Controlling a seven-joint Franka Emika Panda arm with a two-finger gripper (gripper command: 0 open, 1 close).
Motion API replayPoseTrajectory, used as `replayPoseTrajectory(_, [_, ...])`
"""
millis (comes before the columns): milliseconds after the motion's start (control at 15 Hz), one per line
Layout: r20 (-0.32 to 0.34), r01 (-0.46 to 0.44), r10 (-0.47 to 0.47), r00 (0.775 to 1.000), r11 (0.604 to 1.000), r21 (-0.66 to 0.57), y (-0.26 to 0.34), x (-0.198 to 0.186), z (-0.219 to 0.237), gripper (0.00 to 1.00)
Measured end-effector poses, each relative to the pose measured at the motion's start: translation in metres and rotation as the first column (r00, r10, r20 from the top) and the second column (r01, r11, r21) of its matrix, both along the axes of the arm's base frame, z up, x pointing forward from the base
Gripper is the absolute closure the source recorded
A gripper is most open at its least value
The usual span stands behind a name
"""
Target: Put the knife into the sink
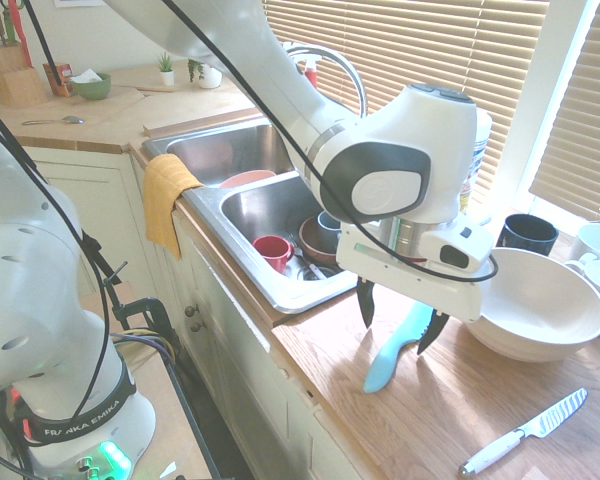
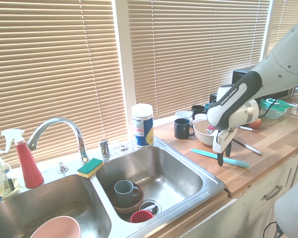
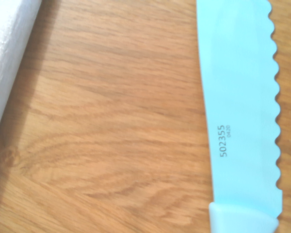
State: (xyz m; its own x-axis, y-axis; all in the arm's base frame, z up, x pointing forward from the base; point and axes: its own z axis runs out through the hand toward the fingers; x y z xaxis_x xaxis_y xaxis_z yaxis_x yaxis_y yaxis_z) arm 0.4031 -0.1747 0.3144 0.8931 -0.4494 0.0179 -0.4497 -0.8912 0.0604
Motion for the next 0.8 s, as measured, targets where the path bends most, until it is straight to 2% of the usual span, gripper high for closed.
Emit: replayPoseTrajectory(800, [0.008, 0.005, -0.005, 1.000, 1.000, 0.005, 0.0002, -0.0012, -0.0018, 1.00])
